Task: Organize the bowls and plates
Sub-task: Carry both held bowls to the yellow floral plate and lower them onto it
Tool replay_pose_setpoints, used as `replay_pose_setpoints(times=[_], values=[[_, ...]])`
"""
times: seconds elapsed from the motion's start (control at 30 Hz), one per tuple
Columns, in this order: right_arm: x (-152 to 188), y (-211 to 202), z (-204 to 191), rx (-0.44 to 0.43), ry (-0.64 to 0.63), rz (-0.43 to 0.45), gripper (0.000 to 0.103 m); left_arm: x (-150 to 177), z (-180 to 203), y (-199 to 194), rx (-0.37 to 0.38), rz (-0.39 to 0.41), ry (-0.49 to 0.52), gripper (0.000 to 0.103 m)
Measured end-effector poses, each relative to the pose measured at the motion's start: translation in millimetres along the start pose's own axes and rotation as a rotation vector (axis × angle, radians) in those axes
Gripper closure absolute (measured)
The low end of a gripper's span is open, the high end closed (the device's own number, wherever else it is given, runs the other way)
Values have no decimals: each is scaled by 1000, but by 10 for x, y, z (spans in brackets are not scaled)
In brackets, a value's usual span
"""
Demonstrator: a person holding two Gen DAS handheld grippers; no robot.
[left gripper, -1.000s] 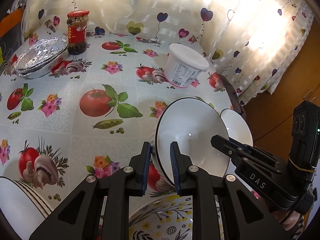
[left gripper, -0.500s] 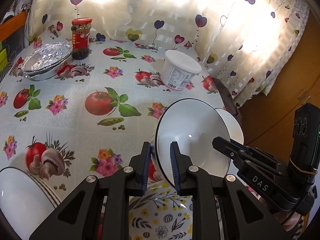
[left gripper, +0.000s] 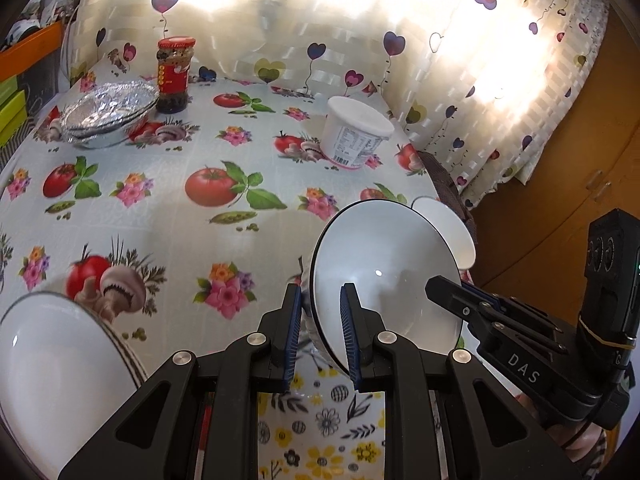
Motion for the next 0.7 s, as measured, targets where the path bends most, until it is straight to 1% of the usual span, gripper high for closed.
replay_pose_setpoints(times=[0.4,0.7], values=[[271,-104,-150,-14,20,3,89,322,-129,-53,0,-33,-12,82],[480,-94,-219,-23,31,-17,89,499,-211,-60,-6,-56,-17,82]])
Point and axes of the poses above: each gripper's, at about its wrist camera, not at the fingertips, and y roughly the way its jaws point, z to its right, x to its underside, the point moved 8 cm from there along y, roughly the way its jaws point, and after that the axes turned 4 degrees about -y, right-handed, at the moved point
